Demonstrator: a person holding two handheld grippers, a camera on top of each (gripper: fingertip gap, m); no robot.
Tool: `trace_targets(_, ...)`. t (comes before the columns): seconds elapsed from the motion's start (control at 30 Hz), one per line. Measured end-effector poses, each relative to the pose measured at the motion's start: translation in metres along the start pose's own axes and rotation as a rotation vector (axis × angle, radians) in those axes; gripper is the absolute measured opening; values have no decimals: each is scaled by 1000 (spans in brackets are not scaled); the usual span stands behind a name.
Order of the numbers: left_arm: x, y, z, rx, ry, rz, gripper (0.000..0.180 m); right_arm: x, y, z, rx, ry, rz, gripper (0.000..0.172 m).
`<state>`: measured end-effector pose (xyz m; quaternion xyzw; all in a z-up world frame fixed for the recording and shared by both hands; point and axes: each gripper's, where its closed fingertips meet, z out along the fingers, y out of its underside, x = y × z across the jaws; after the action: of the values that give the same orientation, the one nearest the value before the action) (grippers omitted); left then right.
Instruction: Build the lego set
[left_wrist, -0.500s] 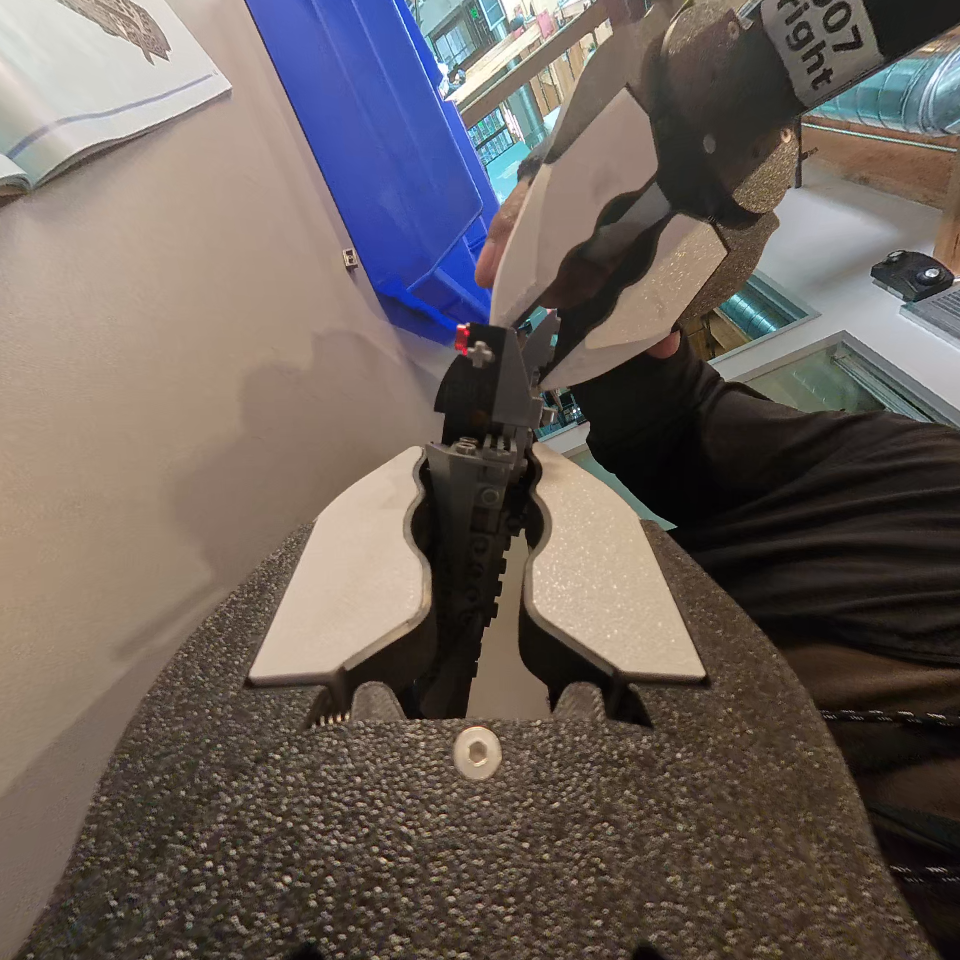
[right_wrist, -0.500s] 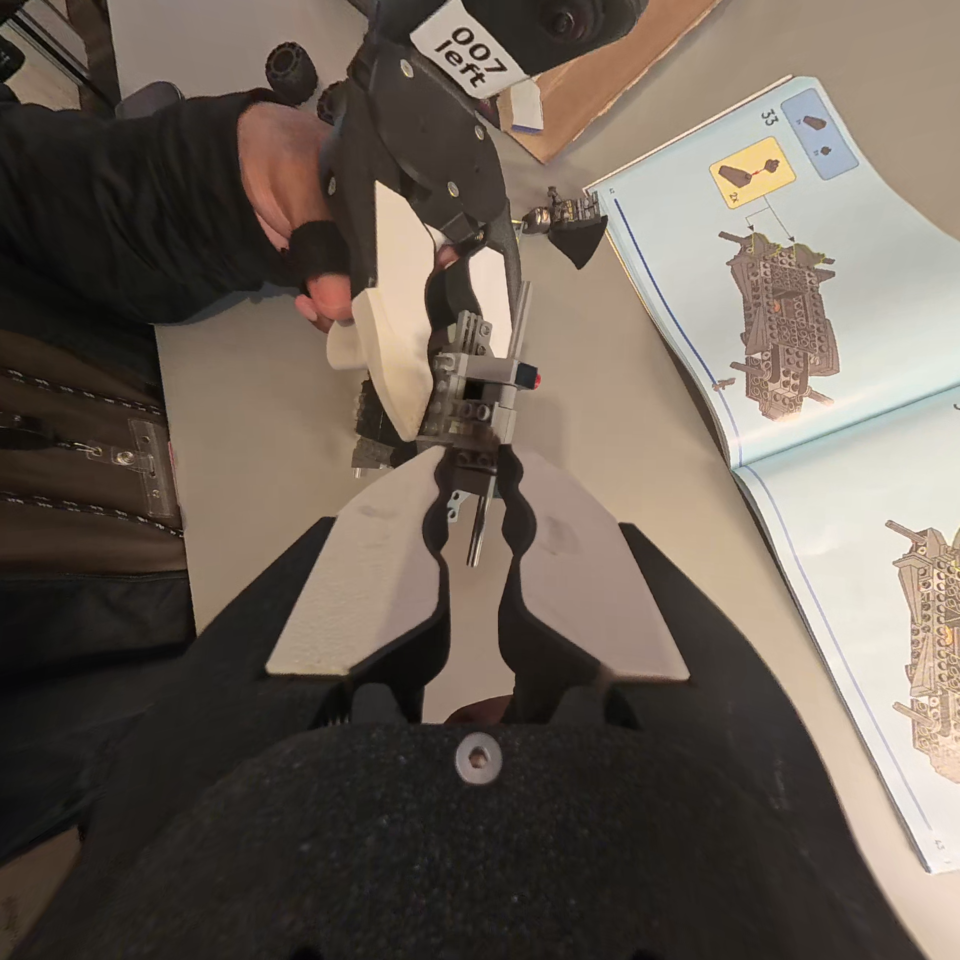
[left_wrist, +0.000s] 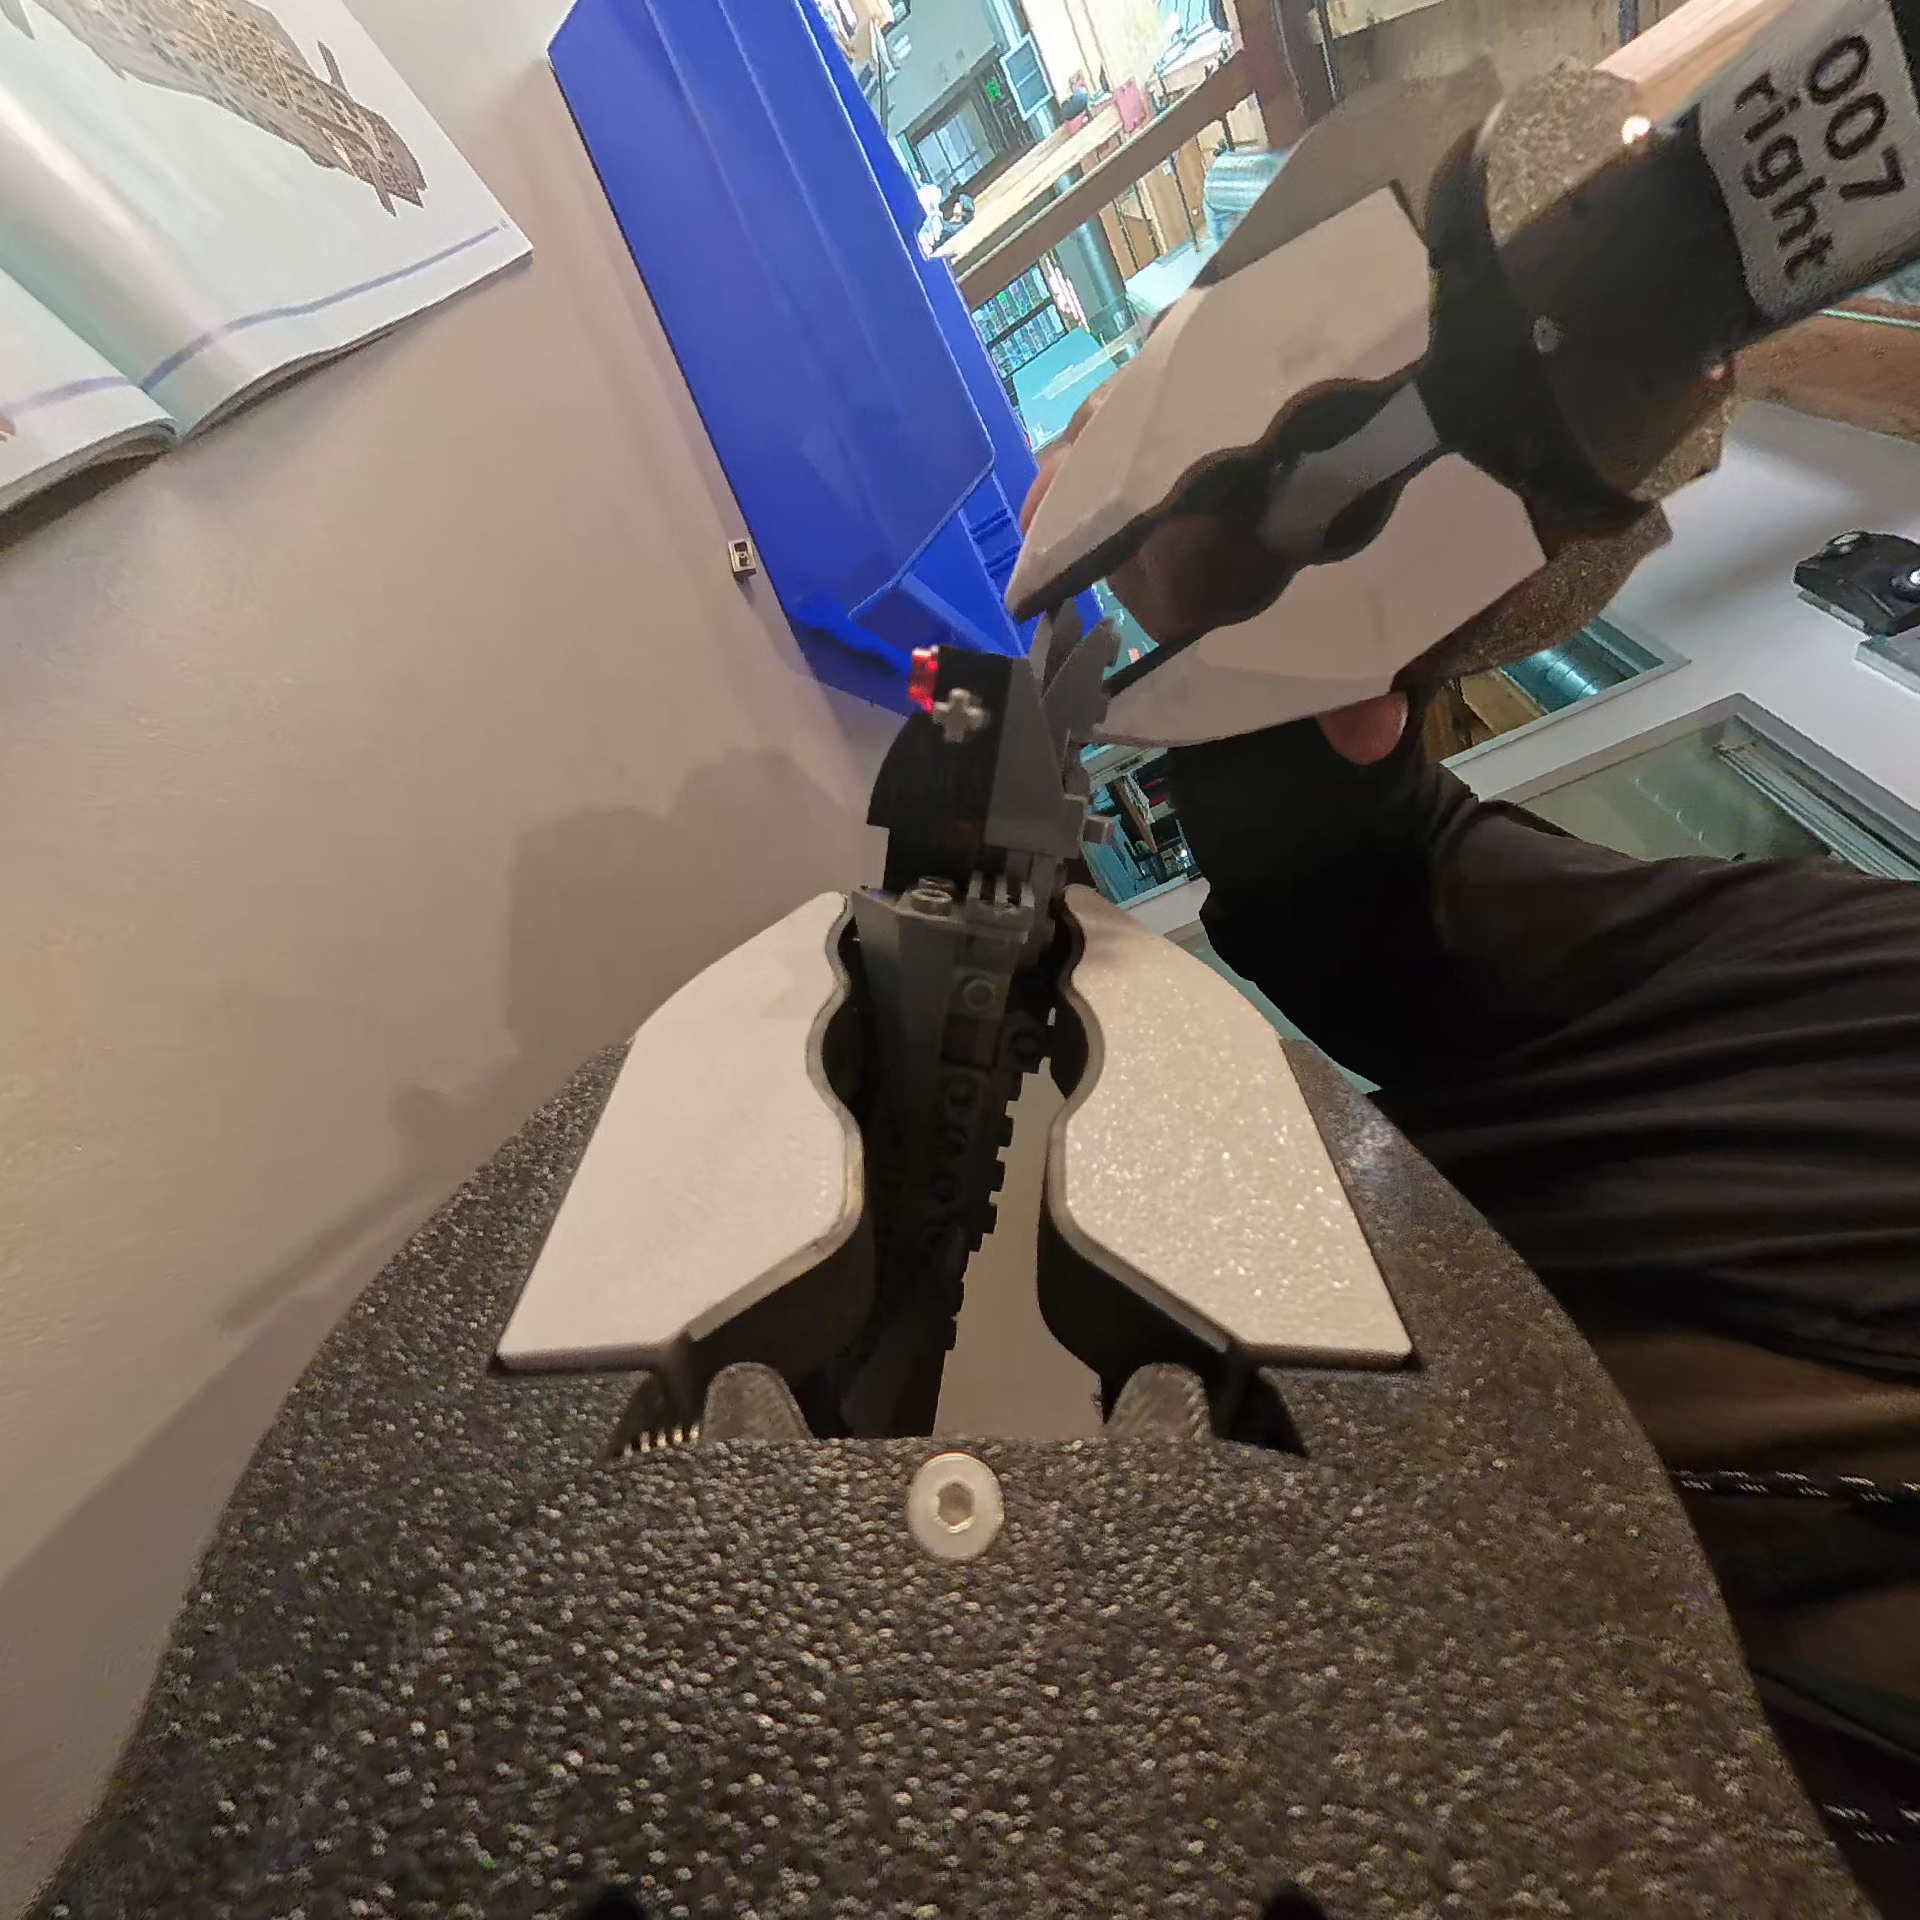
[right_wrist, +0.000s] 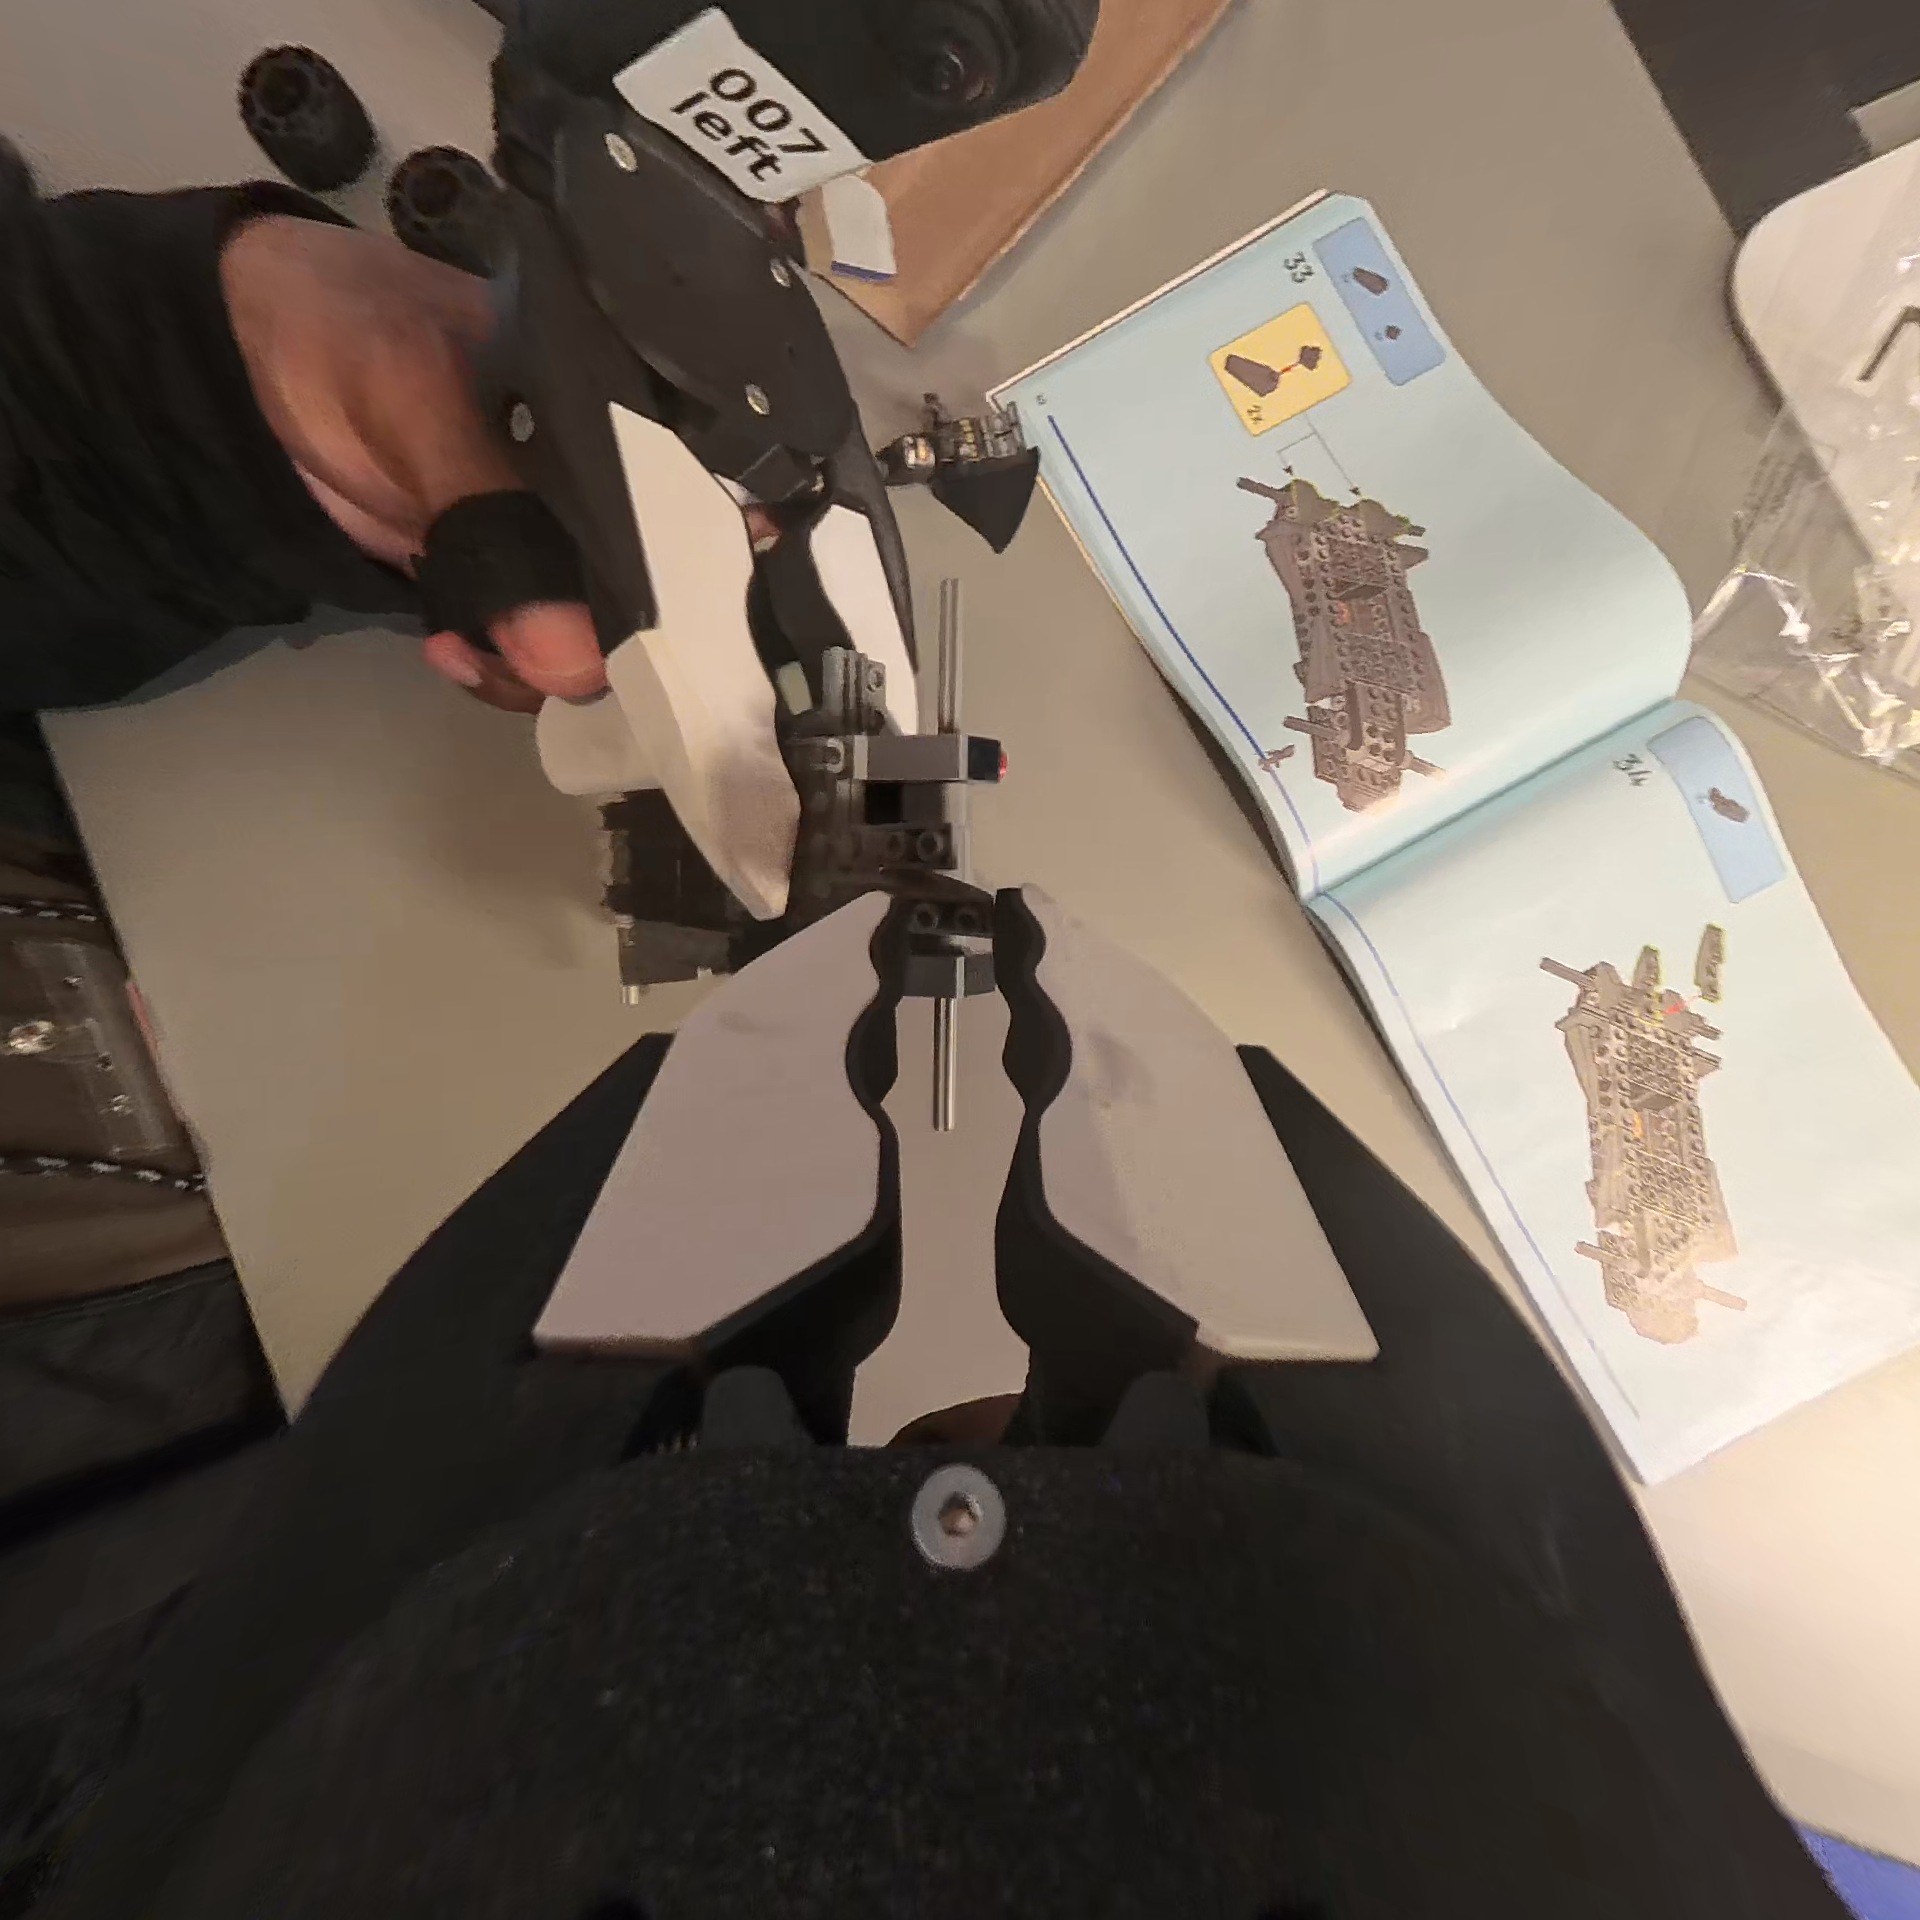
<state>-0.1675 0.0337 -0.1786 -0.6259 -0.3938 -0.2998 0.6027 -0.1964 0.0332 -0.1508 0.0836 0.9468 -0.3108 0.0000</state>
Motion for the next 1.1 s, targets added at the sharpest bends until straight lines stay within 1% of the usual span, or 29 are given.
trace_targets(0.2,-5,-2,-2,14,-30,-8,34,3,-1,3,-33,190,-70,16)
trace_targets(0.3,-6,-3,-3,19,-39,-8,34,5,0,4,-46,247,-103,17)
trace_targets(0.4,-6,-3,-2,18,-45,-3,34,5,0,5,-43,244,-90,18)
trace_targets(0.5,-4,-2,-1,12,-44,9,34,3,0,6,-32,204,-54,21)
trace_targets(0.6,-5,-2,-1,10,-47,11,34,3,0,6,-23,187,-38,21)
trace_targets(1.1,-3,-1,-1,5,-47,22,34,1,0,5,1,169,-57,21)
